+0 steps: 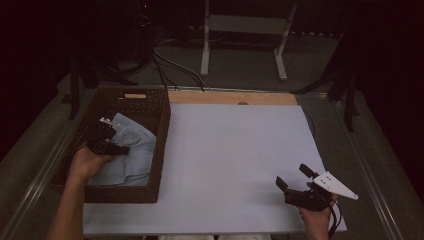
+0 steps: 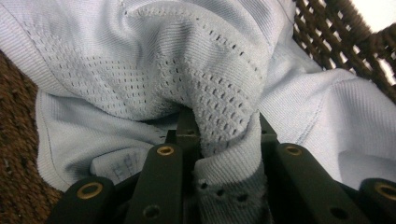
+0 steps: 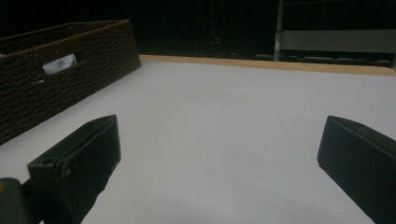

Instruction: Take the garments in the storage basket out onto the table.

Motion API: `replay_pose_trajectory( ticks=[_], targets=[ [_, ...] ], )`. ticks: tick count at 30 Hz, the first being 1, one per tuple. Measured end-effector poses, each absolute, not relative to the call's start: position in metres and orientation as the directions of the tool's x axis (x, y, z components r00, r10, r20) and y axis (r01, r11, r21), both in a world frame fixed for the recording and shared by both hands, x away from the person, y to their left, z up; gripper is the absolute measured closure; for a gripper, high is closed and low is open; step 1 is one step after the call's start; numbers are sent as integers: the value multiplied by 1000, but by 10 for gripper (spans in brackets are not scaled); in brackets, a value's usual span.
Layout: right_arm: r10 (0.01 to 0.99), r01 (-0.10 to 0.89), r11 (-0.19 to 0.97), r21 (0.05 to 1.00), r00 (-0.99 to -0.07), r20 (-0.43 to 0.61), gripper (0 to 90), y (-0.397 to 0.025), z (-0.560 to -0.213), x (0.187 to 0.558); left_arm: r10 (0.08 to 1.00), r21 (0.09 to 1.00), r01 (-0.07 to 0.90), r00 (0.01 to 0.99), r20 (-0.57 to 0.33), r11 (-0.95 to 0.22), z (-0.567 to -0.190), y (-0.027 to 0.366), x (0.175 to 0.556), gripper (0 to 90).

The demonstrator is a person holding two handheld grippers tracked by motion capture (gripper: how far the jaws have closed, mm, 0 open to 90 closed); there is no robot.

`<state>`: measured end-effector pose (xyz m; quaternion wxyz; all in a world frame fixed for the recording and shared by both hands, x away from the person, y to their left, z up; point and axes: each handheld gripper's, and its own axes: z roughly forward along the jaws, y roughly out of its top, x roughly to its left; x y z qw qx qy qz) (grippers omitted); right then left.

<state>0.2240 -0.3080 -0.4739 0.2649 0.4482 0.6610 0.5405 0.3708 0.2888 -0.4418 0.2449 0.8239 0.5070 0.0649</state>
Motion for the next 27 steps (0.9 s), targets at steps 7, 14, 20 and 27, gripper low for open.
replay_pose_trajectory(
  ticks=[7, 14, 20, 27],
  targets=[
    [879, 306, 12, 952, -457, 136, 0, -308, -474, 224, 877, 517, 790, 459, -142, -330, -435, 294, 368, 756],
    [879, 306, 12, 952, -458, 136, 0, -308, -474, 224, 879, 554, 776, 452, -155, -301, -429, 299, 364, 757],
    [879, 306, 14, 952, -458, 135, 0, -308, -474, 224, 879, 574, 765, 452, -154, -293, -426, 301, 362, 757],
    [878, 306, 13, 952, -458, 135, 0, -308, -474, 224, 881, 600, 751, 448, -154, -277, -419, 304, 359, 758]
  ],
)
